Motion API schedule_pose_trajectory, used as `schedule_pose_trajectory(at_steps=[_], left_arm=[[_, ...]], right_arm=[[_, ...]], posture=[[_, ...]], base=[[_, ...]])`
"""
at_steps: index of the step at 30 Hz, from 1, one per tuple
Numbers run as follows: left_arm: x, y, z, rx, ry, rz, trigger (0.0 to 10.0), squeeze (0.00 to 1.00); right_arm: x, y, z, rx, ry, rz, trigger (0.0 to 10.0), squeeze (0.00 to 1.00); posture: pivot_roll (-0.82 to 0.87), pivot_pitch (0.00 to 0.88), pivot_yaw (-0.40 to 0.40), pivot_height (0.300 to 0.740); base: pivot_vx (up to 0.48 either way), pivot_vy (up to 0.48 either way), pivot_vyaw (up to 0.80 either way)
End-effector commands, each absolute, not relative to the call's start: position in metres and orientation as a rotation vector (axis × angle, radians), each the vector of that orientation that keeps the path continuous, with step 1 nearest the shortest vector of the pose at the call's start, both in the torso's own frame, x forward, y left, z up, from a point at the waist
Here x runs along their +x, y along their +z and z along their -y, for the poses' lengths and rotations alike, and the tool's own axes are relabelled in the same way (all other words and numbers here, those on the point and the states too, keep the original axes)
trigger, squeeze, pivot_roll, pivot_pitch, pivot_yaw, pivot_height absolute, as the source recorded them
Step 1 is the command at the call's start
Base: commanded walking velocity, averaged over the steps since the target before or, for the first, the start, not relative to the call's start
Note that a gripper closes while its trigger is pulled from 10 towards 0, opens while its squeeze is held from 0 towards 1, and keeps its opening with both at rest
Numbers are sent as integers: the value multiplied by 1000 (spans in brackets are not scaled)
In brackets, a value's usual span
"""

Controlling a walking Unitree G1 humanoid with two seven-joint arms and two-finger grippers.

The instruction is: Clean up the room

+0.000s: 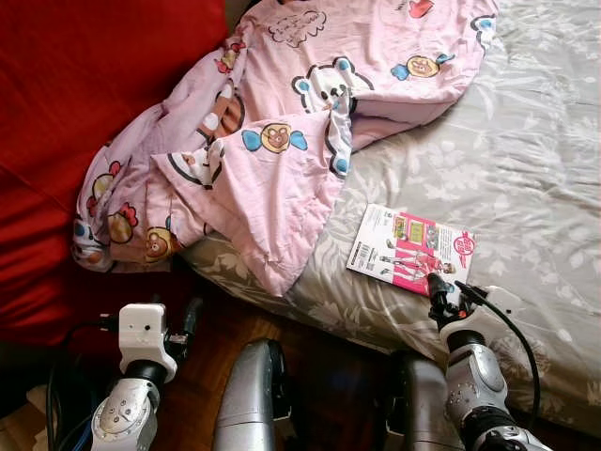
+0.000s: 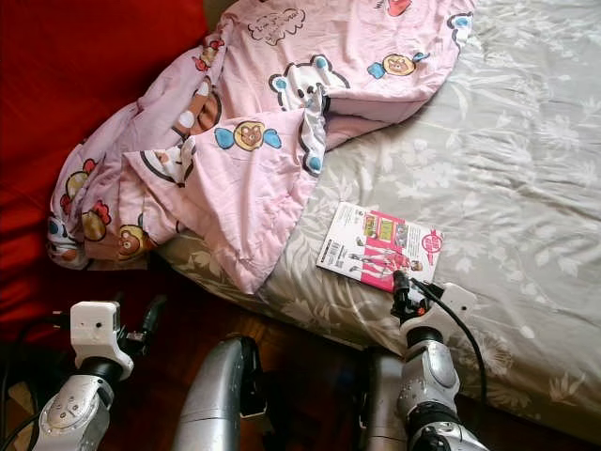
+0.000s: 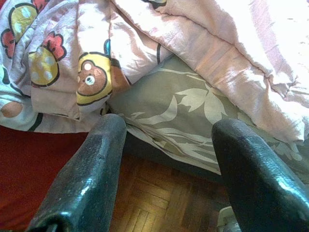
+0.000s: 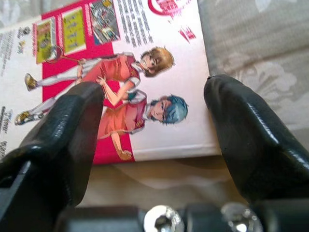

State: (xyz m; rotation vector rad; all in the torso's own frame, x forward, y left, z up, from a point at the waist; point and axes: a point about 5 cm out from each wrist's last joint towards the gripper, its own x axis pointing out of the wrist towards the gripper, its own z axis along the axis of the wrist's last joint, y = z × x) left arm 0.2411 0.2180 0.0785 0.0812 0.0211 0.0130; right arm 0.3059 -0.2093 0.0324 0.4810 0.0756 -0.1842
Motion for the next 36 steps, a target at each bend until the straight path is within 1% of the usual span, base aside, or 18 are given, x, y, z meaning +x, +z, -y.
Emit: schedule_pose_trajectory(at_steps=[1,7,9,15,28,36], left_arm=[[232,66,-227,100,31,-80,10000,0],[233,66,-227,106,30,-79,10000,0],[233,66,-227,109,28,-78,10000,0],[231,66,-228,117,28,-82,10000,0],[230,66,-229,122,27,-83,10000,0],[231,67,-228,135,11,-79,10000,0]], right_arm=[[299,25,208,505,-199,-85,10000,0],[296,21,210,522,-216,-109,10000,0],[294,17,211,569,-235,-127,10000,0],[291,12,214,628,-268,-143,10000,0],[288,10,218,649,-299,-142,10000,0],[280,3,225,716,-354,-151,10000,0]], posture=[[112,333,150,612],[112,331,152,612],[116,331,154,612],[119,331,158,612],[124,335,162,612],[131,337,165,612]], base=[[0,0,0],[0,0,0],[0,0,0],[0,0,0],[0,0,0],[0,0,0]])
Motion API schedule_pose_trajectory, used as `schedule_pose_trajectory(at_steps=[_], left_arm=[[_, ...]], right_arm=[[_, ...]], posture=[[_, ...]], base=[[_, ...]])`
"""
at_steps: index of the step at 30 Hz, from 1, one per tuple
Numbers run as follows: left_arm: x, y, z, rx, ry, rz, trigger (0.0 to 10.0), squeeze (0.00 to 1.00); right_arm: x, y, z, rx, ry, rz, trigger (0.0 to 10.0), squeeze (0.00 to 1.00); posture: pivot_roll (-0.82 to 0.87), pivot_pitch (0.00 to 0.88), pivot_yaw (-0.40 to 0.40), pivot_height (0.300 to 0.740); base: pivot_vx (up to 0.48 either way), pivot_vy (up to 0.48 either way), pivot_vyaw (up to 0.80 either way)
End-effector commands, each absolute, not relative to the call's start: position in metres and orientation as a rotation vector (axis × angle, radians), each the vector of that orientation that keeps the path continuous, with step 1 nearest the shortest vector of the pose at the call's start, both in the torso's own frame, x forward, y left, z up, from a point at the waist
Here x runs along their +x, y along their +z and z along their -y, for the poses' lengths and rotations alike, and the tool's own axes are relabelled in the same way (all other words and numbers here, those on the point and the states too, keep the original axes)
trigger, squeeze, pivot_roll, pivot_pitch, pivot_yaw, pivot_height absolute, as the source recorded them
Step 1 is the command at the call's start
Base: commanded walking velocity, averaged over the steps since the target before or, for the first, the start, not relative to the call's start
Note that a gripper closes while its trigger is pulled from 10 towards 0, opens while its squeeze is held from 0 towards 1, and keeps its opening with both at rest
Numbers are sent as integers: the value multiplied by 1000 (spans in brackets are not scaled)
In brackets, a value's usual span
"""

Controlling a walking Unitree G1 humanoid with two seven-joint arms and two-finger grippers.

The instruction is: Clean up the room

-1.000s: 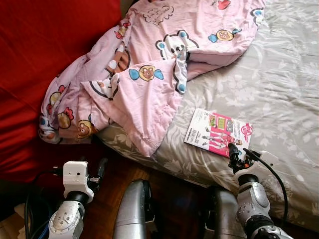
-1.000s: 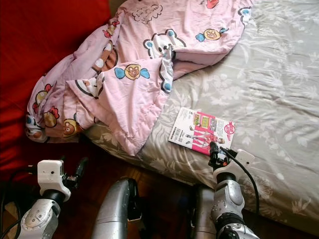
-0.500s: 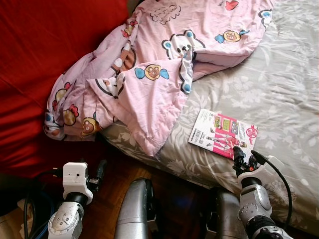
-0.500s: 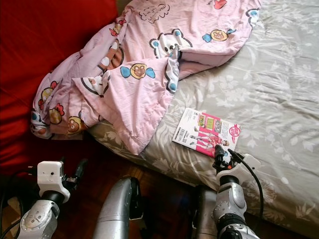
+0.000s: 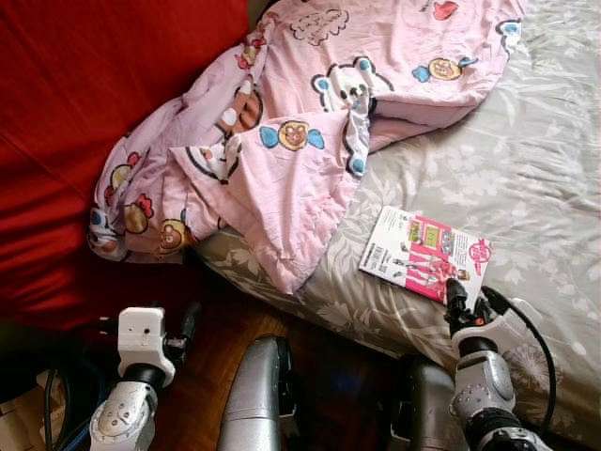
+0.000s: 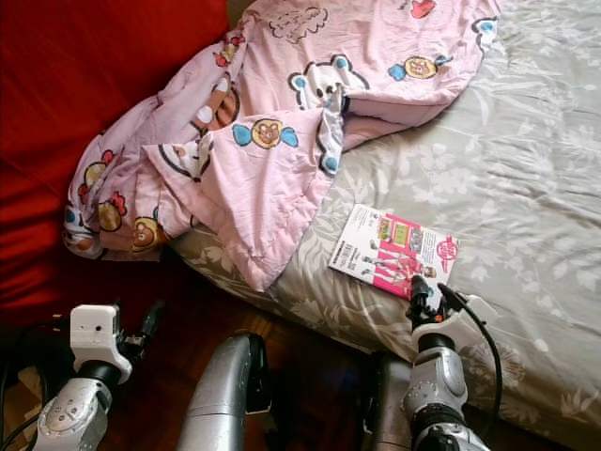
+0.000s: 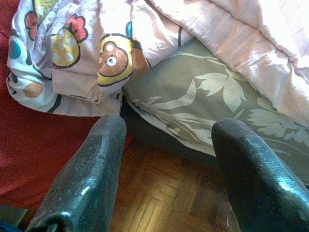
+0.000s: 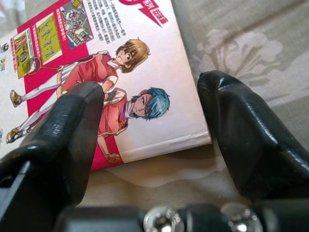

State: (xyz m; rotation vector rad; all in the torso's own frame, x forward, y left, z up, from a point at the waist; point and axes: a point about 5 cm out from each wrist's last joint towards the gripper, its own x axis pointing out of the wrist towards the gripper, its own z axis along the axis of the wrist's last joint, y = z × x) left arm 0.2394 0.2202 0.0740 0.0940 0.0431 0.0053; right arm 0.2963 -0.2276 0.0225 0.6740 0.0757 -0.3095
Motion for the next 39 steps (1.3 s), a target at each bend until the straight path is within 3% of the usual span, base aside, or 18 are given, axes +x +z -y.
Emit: schedule_pose_trajectory(at_steps=[1,27,39], left_arm=[[231,68,-227,141,6,-77,10000,0],[225,73,-230,225,-58,-83,10000,0],[225,76,-230,258,-76,-84,10000,0]], right_arm=[[278,1,227,742,-376,-152,10000,0],[244,-44,193,1114,-452,-409,10000,0],[256,-36,187,1236,-393,-366,10000,0]], posture=[[134,339,167,612],[175,343,210,612],[191,338,217,612]], base=[[0,0,0],[0,0,0],[0,0,0]])
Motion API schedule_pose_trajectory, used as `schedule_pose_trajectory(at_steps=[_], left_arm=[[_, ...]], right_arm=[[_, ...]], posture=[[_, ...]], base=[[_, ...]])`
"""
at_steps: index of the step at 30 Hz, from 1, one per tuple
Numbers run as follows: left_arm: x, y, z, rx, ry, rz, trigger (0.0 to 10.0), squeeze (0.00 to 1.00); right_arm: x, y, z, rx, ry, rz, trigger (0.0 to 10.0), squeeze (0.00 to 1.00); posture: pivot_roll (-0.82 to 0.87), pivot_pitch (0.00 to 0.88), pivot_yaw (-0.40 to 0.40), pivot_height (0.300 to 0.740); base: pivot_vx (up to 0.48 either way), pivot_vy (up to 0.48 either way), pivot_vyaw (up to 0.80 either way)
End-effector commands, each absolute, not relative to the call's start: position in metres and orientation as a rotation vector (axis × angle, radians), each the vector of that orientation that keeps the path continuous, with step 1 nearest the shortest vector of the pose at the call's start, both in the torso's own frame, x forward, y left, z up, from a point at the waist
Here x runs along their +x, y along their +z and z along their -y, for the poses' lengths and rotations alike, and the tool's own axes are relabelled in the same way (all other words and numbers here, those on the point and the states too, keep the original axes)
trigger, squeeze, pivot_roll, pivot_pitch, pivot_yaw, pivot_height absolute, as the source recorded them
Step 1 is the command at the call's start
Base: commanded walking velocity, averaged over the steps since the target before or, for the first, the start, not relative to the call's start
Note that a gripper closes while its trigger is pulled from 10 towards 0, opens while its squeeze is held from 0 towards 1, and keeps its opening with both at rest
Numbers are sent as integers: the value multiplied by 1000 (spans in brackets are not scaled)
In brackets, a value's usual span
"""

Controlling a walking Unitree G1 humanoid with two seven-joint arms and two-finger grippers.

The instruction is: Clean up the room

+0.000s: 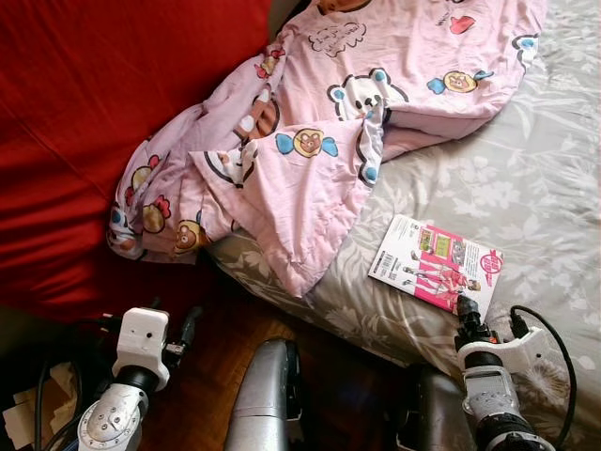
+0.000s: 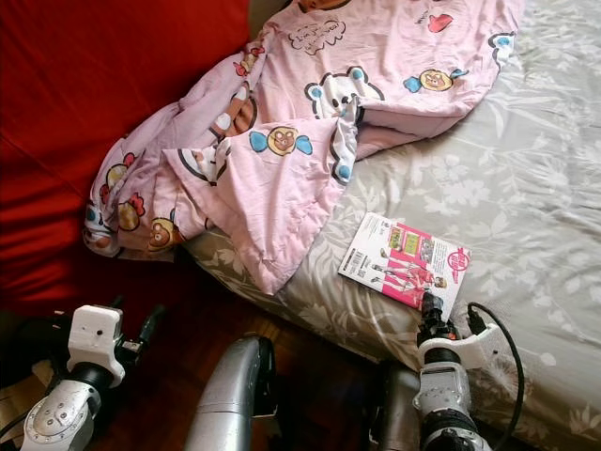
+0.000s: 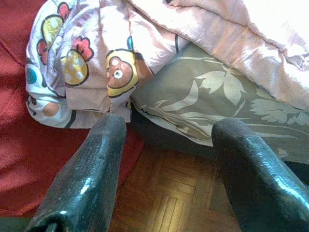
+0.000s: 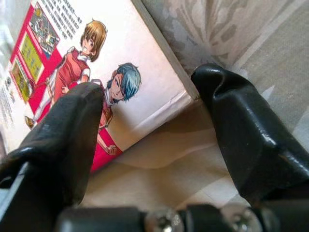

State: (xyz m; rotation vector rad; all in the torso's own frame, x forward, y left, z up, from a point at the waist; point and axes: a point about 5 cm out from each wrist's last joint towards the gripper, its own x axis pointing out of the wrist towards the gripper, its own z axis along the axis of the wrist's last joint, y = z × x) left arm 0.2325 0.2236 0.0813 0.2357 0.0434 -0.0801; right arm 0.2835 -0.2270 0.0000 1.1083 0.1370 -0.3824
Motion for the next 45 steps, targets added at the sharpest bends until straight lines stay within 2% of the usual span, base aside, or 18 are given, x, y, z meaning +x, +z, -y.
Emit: schedule_pose_trajectory(at_steps=[1,10,11,13,14,15,34,38,45], left_arm=[[225,76,-230,263,-77,-85,10000,0],[226,78,-230,283,-85,-84,10000,0],[226,78,-230,285,-85,-85,10000,0],[226,78,-230,286,-85,-86,10000,0],[226,78,-230,287,-85,-86,10000,0],[226,78,-230,288,-85,-86,10000,0],[229,73,-228,286,-71,-94,10000,0],[231,67,-228,285,-59,-107,10000,0],[234,40,-231,266,-7,-181,10000,0]], right_arm=[[258,-35,187,1239,-386,-362,10000,0],[266,-28,174,1265,-263,-342,10000,0],[267,-27,173,1266,-255,-337,9686,0],[267,-26,172,1282,-244,-324,3686,0],[268,-26,172,1287,-237,-320,2196,0],[268,-26,171,1289,-225,-315,0,0],[271,-21,178,1286,-201,-270,0,0],[274,-17,182,1270,-189,-246,0,0],[288,3,200,1238,-147,-92,0,0]], posture=[[191,338,217,612],[199,336,221,612],[199,336,221,612],[198,336,222,612],[198,336,222,612],[198,336,222,612],[175,310,206,612],[168,293,193,612],[91,212,148,612]], base=[[0,0,0],[0,0,0],[0,0,0],[0,0,0],[0,0,0],[0,0,0],[0,0,0],[0,0,0],[0,0,0]])
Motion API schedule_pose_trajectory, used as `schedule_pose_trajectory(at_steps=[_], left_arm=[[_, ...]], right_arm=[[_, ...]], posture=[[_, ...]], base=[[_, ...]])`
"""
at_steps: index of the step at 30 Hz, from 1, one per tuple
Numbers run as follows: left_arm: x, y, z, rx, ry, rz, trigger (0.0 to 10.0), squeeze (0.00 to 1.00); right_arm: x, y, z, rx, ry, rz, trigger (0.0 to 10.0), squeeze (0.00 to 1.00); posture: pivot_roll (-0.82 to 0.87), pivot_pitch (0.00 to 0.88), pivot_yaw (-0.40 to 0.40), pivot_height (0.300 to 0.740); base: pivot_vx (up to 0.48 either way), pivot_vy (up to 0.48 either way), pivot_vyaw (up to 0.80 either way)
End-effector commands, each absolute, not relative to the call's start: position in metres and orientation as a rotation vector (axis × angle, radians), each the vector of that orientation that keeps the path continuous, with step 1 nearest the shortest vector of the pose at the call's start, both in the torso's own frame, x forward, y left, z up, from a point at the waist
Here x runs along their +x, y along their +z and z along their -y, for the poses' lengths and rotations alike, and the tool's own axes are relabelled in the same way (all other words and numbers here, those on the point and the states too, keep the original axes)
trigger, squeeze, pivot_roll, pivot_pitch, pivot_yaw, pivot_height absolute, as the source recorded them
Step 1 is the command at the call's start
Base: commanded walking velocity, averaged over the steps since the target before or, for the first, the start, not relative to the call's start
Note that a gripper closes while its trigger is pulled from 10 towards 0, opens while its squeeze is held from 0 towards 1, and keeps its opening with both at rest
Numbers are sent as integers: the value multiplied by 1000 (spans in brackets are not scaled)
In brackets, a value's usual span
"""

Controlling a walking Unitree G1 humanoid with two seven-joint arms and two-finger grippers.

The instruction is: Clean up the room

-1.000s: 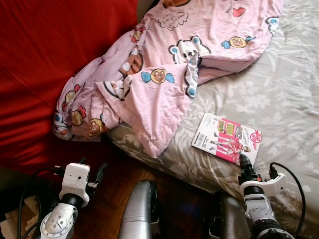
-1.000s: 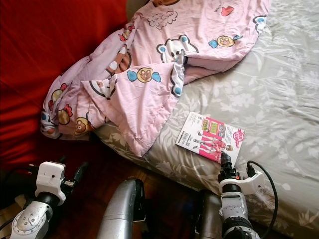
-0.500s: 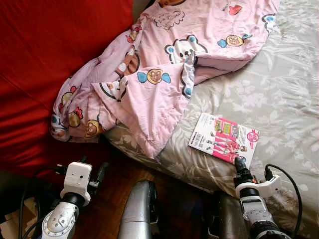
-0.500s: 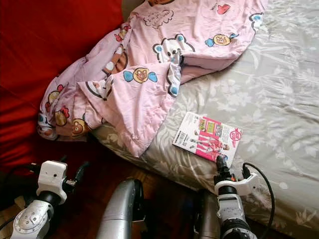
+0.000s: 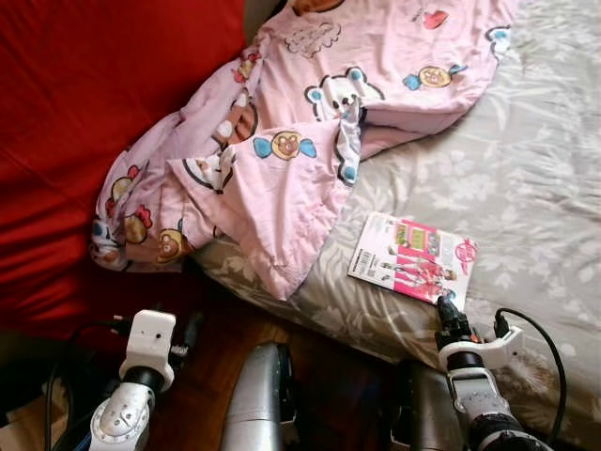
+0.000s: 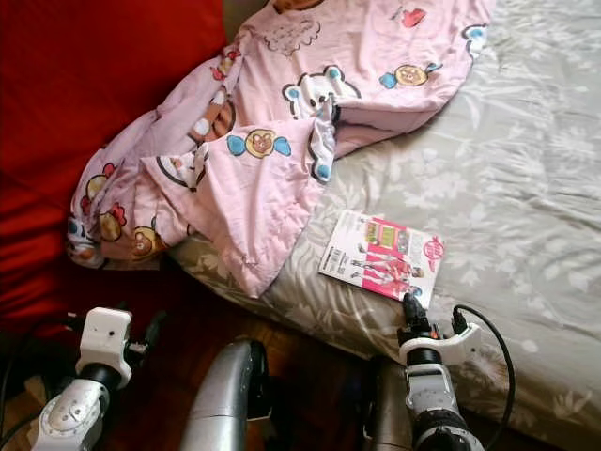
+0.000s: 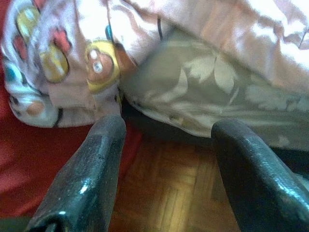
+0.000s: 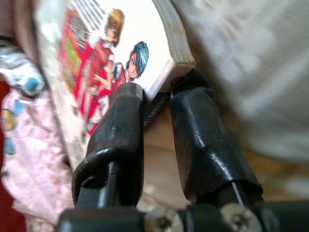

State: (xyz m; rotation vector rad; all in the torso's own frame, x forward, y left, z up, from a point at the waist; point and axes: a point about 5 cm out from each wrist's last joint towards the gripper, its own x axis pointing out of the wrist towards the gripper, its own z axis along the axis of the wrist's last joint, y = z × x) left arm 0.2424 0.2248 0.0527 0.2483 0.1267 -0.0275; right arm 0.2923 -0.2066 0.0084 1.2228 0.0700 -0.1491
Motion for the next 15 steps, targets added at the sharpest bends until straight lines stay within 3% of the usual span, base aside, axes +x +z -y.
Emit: schedule_pose_trajectory(at_steps=[1,5,9,15], left_arm=[[235,36,-231,262,0,-193,10000,0],[241,23,-232,213,57,-236,10000,0],[245,5,-230,176,102,-301,10000,0],[237,-14,-223,148,125,-369,10000,0]], right_arm=[[291,7,203,1223,-137,-66,0,0],[296,16,212,1183,-123,-14,0,0],[307,43,231,999,-116,122,0,0],[313,65,239,719,-100,154,0,0]], posture=[[78,199,140,612],[46,153,112,612],[-2,74,62,612],[-38,27,14,612]], base=[[0,0,0],[0,0,0],[0,0,0],[0,0,0]])
